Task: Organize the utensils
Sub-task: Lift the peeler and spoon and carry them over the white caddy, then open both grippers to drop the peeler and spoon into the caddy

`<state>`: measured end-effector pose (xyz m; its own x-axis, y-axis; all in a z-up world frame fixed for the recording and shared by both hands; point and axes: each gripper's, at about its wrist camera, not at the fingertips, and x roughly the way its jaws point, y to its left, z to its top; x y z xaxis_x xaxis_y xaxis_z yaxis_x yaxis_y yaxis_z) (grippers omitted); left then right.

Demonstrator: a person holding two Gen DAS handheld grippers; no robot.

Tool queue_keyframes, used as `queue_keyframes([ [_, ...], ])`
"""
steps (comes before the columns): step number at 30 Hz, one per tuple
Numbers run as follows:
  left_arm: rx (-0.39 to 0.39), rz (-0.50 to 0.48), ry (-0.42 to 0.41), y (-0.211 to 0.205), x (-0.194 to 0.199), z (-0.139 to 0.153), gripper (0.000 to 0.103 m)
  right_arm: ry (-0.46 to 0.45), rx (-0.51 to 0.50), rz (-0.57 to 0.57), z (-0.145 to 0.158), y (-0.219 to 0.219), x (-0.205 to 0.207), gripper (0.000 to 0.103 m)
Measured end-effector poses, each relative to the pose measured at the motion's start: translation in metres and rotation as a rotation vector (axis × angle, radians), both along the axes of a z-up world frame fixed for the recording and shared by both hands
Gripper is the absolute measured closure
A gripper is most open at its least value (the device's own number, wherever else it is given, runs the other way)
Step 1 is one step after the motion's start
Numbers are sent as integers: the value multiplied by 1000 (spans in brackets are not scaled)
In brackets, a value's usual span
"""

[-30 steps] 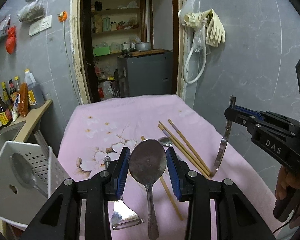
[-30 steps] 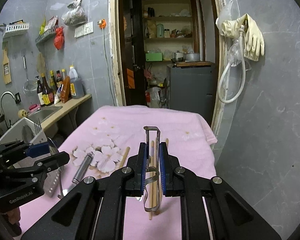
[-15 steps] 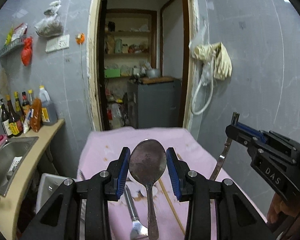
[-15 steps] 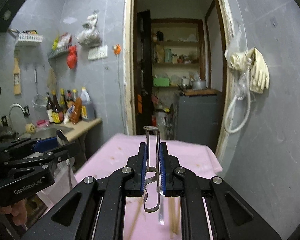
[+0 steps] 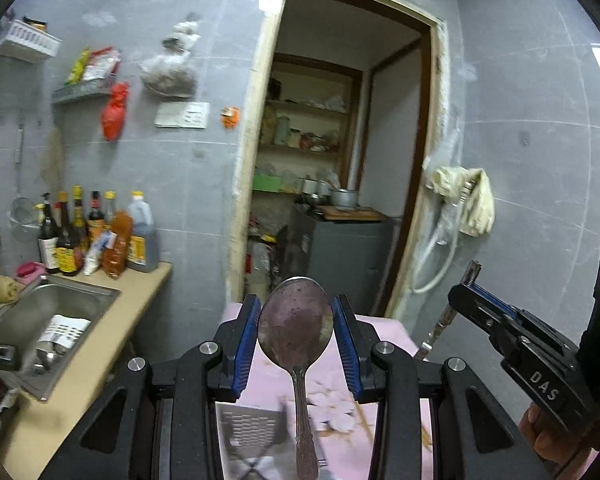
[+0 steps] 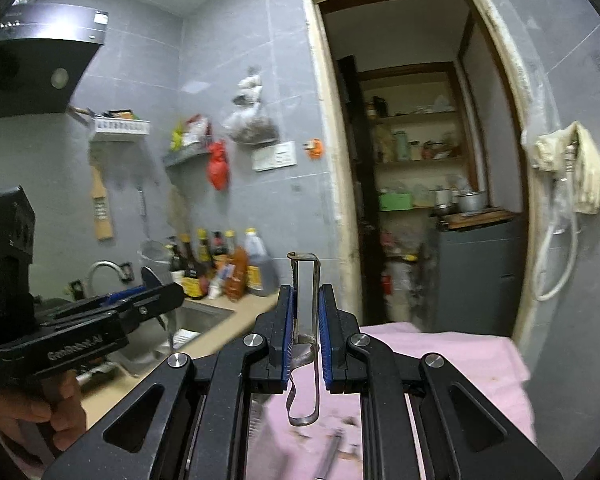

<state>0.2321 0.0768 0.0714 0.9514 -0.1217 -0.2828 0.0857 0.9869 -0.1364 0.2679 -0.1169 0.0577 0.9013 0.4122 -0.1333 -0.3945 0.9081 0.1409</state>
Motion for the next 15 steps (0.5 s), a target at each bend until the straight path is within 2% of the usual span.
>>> queue_keyframes([
  [3,2,33,14,17,-2,-5,68,6,2,56,-6,20,1,92],
  [7,-37,47,45,34,1,-19,68,43,-8,108,-22,41,4,92],
  [15,-90,61,82,49,9,-51,68,151,-65,134,-64,66,18,92],
])
